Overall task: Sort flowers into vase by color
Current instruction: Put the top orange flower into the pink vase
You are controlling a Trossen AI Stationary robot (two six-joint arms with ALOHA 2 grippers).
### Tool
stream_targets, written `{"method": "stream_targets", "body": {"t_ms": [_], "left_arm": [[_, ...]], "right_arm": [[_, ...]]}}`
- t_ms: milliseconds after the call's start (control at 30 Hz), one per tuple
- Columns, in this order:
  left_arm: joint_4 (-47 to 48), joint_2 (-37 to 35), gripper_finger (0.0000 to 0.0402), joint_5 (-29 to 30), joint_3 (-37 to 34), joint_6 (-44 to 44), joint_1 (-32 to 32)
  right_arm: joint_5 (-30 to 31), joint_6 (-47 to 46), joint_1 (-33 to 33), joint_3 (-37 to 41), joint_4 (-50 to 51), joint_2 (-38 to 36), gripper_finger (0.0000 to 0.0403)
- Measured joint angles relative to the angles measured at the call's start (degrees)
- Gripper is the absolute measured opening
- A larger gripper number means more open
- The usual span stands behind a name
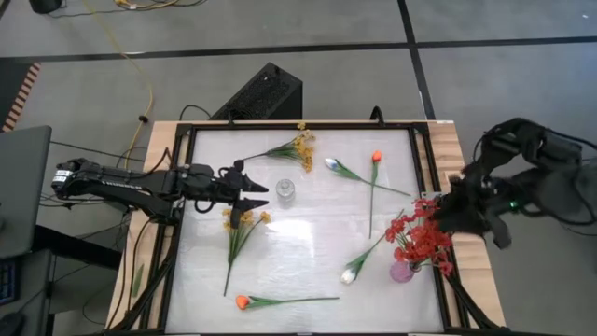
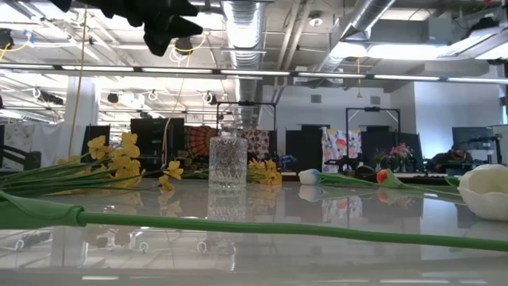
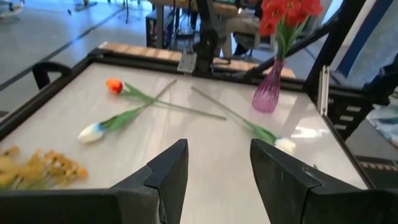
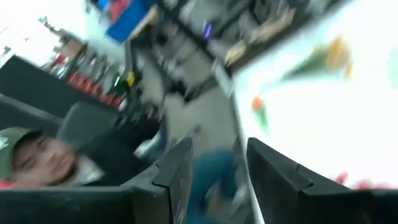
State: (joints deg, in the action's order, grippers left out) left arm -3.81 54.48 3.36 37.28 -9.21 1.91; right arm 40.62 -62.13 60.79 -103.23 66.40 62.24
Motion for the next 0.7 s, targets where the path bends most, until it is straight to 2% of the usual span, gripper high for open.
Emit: {"method": "stream_targets", "body": {"t_ms": [100, 233, 367, 467, 567, 633, 700], "left_arm": [[1.71, 0.00, 0.0162, 0.02, 0.00, -0.30, 0.00], [2.73, 0.00, 0.0162, 0.02, 0.00, -0.48, 0.00], [2.93, 0.00, 0.0162, 0.02, 0.00, -0.52, 0.00], [3.10, 0.00, 0.0162, 0.02, 0.00, -0.95, 0.00], [3.25, 0.00, 0.0162, 0.02, 0.00, -1.04, 0.04], [3.28, 0.00, 0.0162, 0.03, 0.00, -1.07, 0.22], [3.28, 0.00, 0.0162, 0.07, 0.00, -1.07, 0.51]], "right_arm": [[2.83, 6.28, -6.12, -0.69, 0.11, -0.09, 0.0176], [3.14, 11.07, -15.07, -0.69, 3.27, 0.36, 0.0172], [2.34, 12.04, -23.29, -0.69, 8.05, 2.73, 0.0152], [-2.71, 11.74, -27.30, -0.69, 12.12, 5.46, 0.0118], [-8.11, 9.84, -29.84, -0.64, 17.14, 8.65, 0.0064], [-9.40, 9.19, -30.31, -0.64, 20.55, 10.90, 0.0024], [-9.47, 7.12, -30.05, -0.64, 23.06, 13.23, 0.0016]]}}
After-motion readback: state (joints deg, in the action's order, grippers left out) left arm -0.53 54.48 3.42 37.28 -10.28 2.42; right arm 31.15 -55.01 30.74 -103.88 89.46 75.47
